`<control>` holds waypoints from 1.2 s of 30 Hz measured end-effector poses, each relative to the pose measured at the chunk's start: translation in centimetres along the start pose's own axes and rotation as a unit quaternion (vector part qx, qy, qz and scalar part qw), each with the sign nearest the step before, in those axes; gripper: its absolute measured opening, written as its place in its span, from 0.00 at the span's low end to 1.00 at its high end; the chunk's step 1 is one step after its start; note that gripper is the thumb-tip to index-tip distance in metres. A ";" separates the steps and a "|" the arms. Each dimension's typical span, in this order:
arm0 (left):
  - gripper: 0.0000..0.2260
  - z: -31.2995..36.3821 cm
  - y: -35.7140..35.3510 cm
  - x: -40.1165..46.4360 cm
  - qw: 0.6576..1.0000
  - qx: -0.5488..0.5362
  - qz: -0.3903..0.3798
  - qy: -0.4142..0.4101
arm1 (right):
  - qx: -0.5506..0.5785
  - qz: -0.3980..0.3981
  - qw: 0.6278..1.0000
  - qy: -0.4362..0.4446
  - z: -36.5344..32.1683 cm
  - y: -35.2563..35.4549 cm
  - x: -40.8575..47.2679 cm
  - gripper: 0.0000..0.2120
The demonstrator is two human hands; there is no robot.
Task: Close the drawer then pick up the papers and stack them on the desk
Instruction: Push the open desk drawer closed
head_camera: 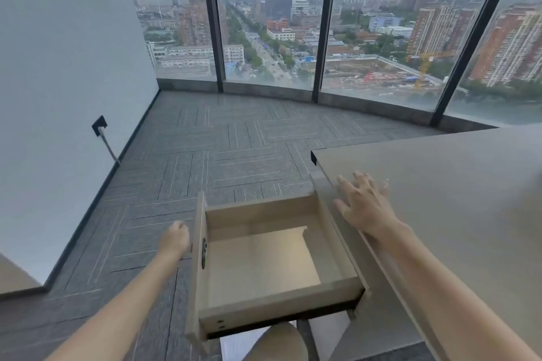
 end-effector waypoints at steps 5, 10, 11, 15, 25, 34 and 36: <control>0.11 -3.2 -1.6 0.5 0.993 -0.065 -0.038 0.088 | 0.024 0.017 1.000 -0.007 0.5 -0.9 0.5 0.29; 0.14 -2.8 -2.6 1.0 0.997 -0.040 -0.038 0.051 | 0.037 0.028 0.999 -0.005 0.6 -0.8 0.7 0.28; 0.14 -3.0 -3.1 1.2 0.997 -0.044 -0.047 0.047 | 0.038 0.030 0.999 -0.003 0.6 -0.8 0.7 0.27; 0.13 -2.5 -5.7 0.6 0.994 -0.069 -0.079 0.032 | 0.044 0.037 0.998 -0.002 0.6 -0.7 0.7 0.27; 0.09 0.3 -13.5 -0.9 0.977 -0.157 -0.140 0.023 | 0.038 0.028 0.999 -0.019 0.9 -0.8 0.5 0.28; 0.09 3.0 -20.8 -1.9 0.958 -0.204 -0.200 0.025 | 0.049 0.029 0.998 -0.014 1.0 -0.8 0.5 0.27; 0.08 3.8 -22.3 -2.2 0.955 -0.207 -0.211 0.024 | 0.051 0.030 0.998 -0.014 1.0 -0.8 0.5 0.27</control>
Point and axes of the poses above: each hand's wrist, its own x-axis towards the middle knuckle, its own y-axis out of the back of the hand, z = x × y, the point moved 6 cm from there along x, towards the middle knuckle, and after that the axes turned 8 degrees about -y, right-handed, at the moved point
